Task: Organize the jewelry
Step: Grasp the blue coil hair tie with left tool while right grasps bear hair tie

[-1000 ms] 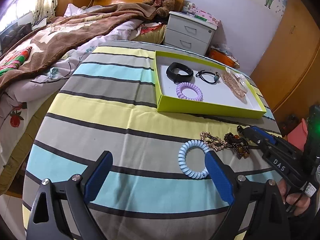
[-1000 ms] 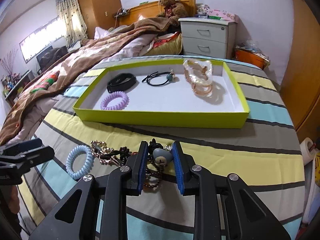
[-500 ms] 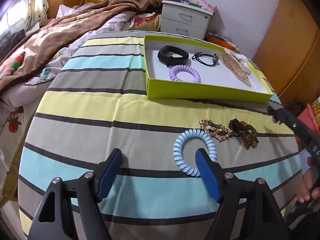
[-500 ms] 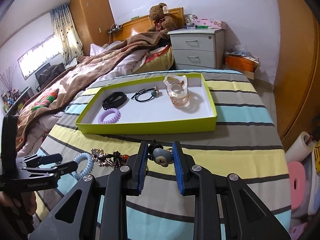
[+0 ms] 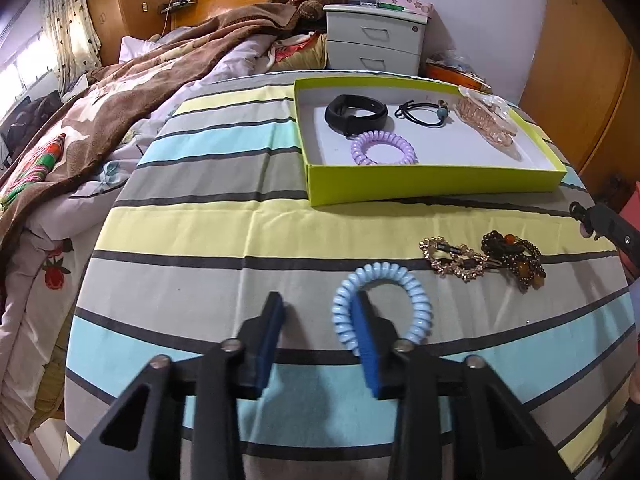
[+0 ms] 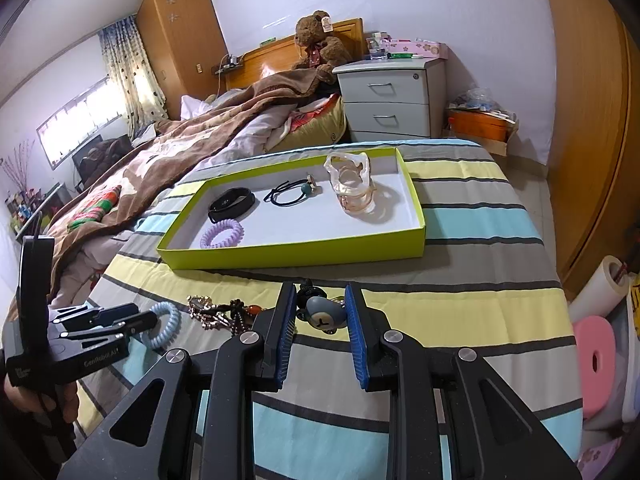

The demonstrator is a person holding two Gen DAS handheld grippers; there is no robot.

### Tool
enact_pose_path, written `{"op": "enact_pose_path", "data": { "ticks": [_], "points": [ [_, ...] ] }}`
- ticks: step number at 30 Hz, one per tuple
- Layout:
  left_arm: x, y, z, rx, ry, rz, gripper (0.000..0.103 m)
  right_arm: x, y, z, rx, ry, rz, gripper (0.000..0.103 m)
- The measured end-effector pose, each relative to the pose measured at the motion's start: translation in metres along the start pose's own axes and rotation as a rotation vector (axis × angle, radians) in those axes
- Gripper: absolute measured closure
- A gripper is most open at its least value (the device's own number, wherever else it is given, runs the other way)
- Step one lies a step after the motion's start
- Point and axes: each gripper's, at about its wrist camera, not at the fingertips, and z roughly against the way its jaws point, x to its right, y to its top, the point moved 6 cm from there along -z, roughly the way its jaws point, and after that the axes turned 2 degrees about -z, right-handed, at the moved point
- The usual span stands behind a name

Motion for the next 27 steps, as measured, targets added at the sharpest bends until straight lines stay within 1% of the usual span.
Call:
{"op": "enact_pose_path", "data": {
  "ticks": [3,7,12,19,27],
  "points": [
    [-0.003,0.000,0.000,0.002,-0.003,0.011,0.083,0.000,-0.001,0.000,-0.001,-0.001,0.003,0.077],
    [-0.008,0.000,0.001,0.007,-0.020,0.035,0.092,-0.001,-0.001,0.000,-0.001,-0.002,0.004,0.077],
    [-0.009,-0.001,0.003,0.008,-0.034,0.045,0.093,-0.002,-0.003,0.002,0.004,-0.006,0.004,0.077],
    [-0.006,0.002,0.014,0.034,-0.072,0.052,0.093,-0.007,-0.001,0.007,0.017,-0.007,0.010,0.077],
    [-0.005,0.007,0.025,0.057,-0.093,0.055,0.093,-0.009,0.003,0.012,0.028,-0.009,0.013,0.077]
  ]
}}
